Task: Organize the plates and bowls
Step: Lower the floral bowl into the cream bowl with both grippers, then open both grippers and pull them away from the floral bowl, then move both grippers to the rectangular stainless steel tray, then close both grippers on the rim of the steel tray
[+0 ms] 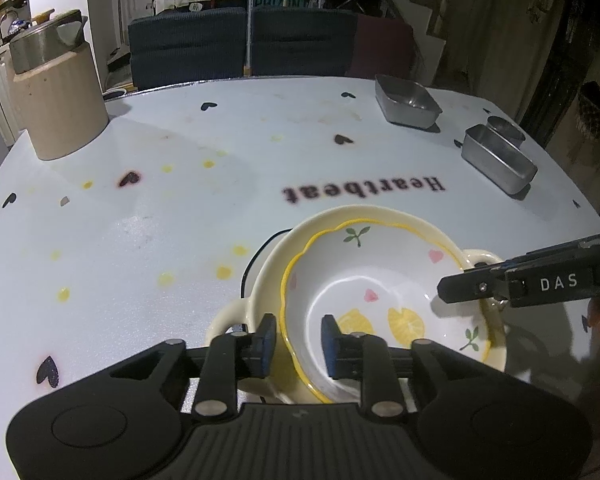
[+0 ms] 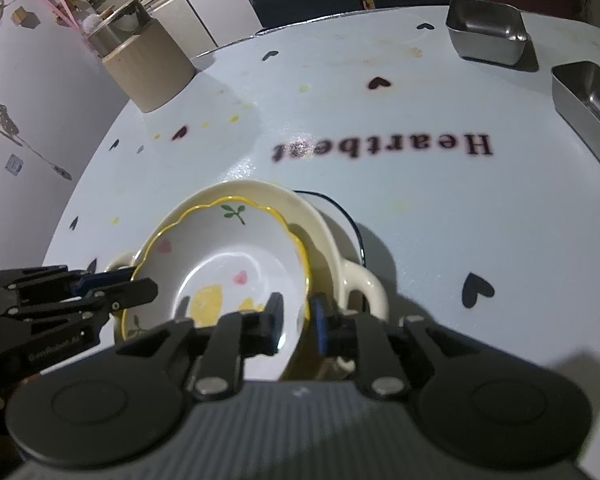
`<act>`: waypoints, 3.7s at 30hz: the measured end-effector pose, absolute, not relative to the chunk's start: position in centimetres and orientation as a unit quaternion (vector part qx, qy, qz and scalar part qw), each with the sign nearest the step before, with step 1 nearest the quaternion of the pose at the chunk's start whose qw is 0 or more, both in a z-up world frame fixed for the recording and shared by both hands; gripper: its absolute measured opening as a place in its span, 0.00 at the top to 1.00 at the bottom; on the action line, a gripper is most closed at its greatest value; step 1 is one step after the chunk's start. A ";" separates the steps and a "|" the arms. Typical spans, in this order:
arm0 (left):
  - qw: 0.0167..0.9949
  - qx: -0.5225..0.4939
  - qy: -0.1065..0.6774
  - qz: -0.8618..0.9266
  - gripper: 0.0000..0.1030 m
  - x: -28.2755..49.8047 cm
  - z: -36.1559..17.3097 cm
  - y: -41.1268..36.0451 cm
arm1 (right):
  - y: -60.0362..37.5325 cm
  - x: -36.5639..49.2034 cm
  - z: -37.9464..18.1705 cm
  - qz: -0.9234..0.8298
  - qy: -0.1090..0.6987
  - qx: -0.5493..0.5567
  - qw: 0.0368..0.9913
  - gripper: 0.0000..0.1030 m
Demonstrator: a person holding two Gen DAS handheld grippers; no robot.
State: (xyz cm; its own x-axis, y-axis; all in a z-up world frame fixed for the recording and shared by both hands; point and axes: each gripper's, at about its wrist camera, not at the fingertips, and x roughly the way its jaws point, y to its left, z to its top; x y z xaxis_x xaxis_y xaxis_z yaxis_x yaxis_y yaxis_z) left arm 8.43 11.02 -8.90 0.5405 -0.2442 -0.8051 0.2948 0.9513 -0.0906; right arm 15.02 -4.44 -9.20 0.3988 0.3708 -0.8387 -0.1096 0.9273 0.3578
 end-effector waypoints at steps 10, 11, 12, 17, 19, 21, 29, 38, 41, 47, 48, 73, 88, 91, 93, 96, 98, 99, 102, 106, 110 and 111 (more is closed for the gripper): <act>0.885 0.028 0.438 -0.154 0.48 7.0 -7.3 10.6 | -4.5 13.7 -7.6 0.177 0.495 0.114 0.843 0.43; 0.886 0.027 0.438 -0.151 0.44 6.9 -7.3 10.7 | -4.5 13.5 -7.4 0.176 0.490 0.108 0.847 0.41; 0.886 0.024 0.439 -0.147 0.40 6.8 -7.3 10.9 | -4.5 13.3 -7.2 0.176 0.485 0.102 0.850 0.39; 0.888 0.012 0.440 -0.134 0.21 6.6 -7.0 11.4 | -5.1 12.4 -6.5 0.183 0.462 0.080 0.864 0.35; 0.889 0.008 0.439 -0.130 0.19 6.6 -6.9 11.4 | -5.3 11.9 -6.3 0.185 0.452 0.069 0.870 0.26; 0.890 0.007 0.437 -0.129 0.14 6.6 -6.7 11.3 | -5.4 11.4 -6.0 0.186 0.439 0.052 0.877 0.26; 0.897 0.021 0.421 -0.137 0.01 7.3 -5.9 9.1 | -7.3 10.3 -5.3 0.174 0.415 0.040 0.892 0.06; 0.903 0.049 0.393 -0.163 0.00 9.6 -4.3 4.2 | -12.1 10.2 -4.0 0.104 0.395 0.053 0.911 0.01; 0.906 0.053 0.382 -0.175 0.00 10.7 -3.5 1.9 | -14.4 9.9 -3.5 0.074 0.389 0.061 0.916 0.01; 0.906 0.064 0.364 -0.206 0.00 12.3 -2.4 -3.0 | -18.9 10.0 -2.9 0.010 0.377 0.086 0.922 0.01; 0.906 0.065 0.363 -0.210 0.00 12.6 -2.3 -3.8 | -19.8 10.0 -2.8 0.002 0.376 0.092 0.922 0.01; 0.894 0.121 0.349 -0.255 0.01 27.1 -5.5 -20.2 | -34.8 17.5 -8.1 -0.097 0.410 0.325 0.847 0.24; 0.876 0.183 0.372 -0.244 0.14 30.8 -12.1 -25.5 | -34.6 22.0 -14.2 -0.133 0.482 0.327 0.802 0.27; 0.879 0.187 0.372 -0.232 0.17 30.9 -12.4 -25.2 | -35.1 21.9 -14.1 -0.130 0.479 0.328 0.803 0.27; 0.881 0.174 0.379 -0.226 0.20 30.7 -12.6 -24.5 | -35.3 22.0 -14.2 -0.132 0.480 0.311 0.809 0.27; 0.879 0.161 0.391 -0.221 0.24 30.6 -12.6 -23.4 | -35.7 22.1 -14.4 -0.142 0.480 0.301 0.812 0.29; 0.875 0.150 0.402 -0.222 0.28 30.5 -12.6 -22.8 | -36.1 22.1 -14.3 -0.146 0.479 0.295 0.814 0.32; 0.874 0.142 0.408 -0.224 0.29 30.4 -12.5 -22.4 | -36.3 22.1 -14.4 -0.146 0.479 0.292 0.815 0.35; 0.867 0.118 0.424 -0.235 0.33 29.8 -12.2 -21.6 | -36.7 22.2 -14.5 -0.141 0.477 0.293 0.816 0.49; 0.853 0.092 0.450 -0.250 0.54 28.9 -12.3 -21.0 | -36.5 22.3 -14.2 -0.125 0.470 0.280 0.828 0.72; 0.836 0.057 0.475 -0.270 0.87 27.9 -12.3 -20.4 | -35.7 22.8 -13.8 -0.100 0.468 0.261 0.839 0.90; 0.832 0.052 0.482 -0.272 0.91 27.6 -12.3 -20.3 | -35.6 22.8 -13.8 -0.095 0.470 0.257 0.839 0.93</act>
State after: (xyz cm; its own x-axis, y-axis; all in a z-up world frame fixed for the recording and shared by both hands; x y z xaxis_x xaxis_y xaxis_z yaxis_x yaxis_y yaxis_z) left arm 27.63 -20.27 -12.28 0.3885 -0.4019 -0.8292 0.5024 0.8467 -0.1751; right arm 22.84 -35.56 -13.82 0.5403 0.0822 -0.8374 0.4010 0.8498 0.3421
